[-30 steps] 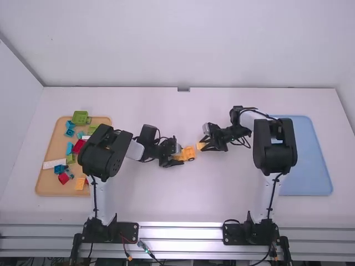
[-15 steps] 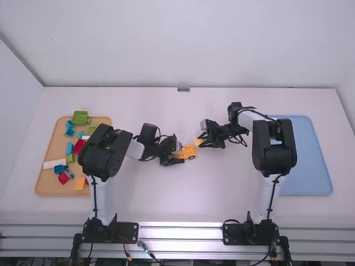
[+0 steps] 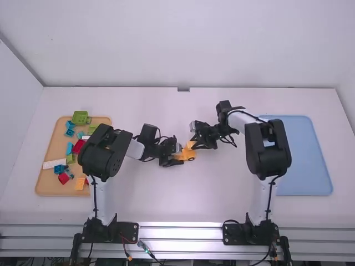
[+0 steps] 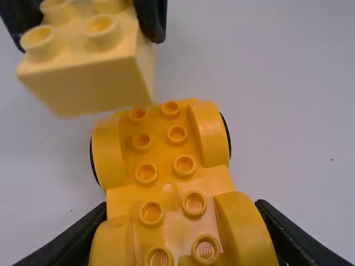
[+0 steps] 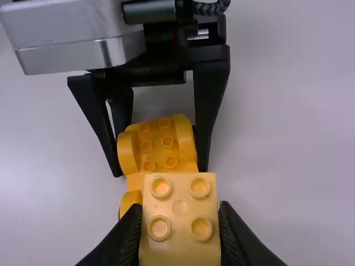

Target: Assemble lego blocks to make yellow taxi

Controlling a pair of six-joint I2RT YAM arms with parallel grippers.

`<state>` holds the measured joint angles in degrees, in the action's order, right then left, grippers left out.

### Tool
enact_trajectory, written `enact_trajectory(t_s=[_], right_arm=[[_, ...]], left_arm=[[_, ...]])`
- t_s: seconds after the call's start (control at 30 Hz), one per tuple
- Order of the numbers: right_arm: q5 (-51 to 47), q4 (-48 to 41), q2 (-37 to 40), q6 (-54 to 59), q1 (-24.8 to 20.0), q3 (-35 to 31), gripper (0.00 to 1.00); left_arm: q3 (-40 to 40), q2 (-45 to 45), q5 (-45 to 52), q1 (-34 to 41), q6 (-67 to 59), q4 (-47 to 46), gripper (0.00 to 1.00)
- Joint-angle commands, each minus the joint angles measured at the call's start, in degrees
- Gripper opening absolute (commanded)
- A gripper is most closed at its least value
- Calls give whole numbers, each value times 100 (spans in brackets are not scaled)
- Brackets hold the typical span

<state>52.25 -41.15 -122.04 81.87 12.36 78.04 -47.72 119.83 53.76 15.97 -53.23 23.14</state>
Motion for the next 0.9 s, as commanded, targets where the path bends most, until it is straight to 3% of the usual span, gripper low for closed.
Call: enact_trajectory(t_s=[0.0, 0.63, 0.87], right_arm=[[35, -61, 264, -85, 2, 96, 8], [-308, 35, 627, -358, 111, 46, 0], [-811, 1416, 1471, -1156, 269, -1027, 0]], left_arm=[[-35, 114, -66, -22, -26, -68, 46], [-184, 114, -70, -22, -24, -431, 45], [-186, 114, -66, -22, -24, -442, 44]])
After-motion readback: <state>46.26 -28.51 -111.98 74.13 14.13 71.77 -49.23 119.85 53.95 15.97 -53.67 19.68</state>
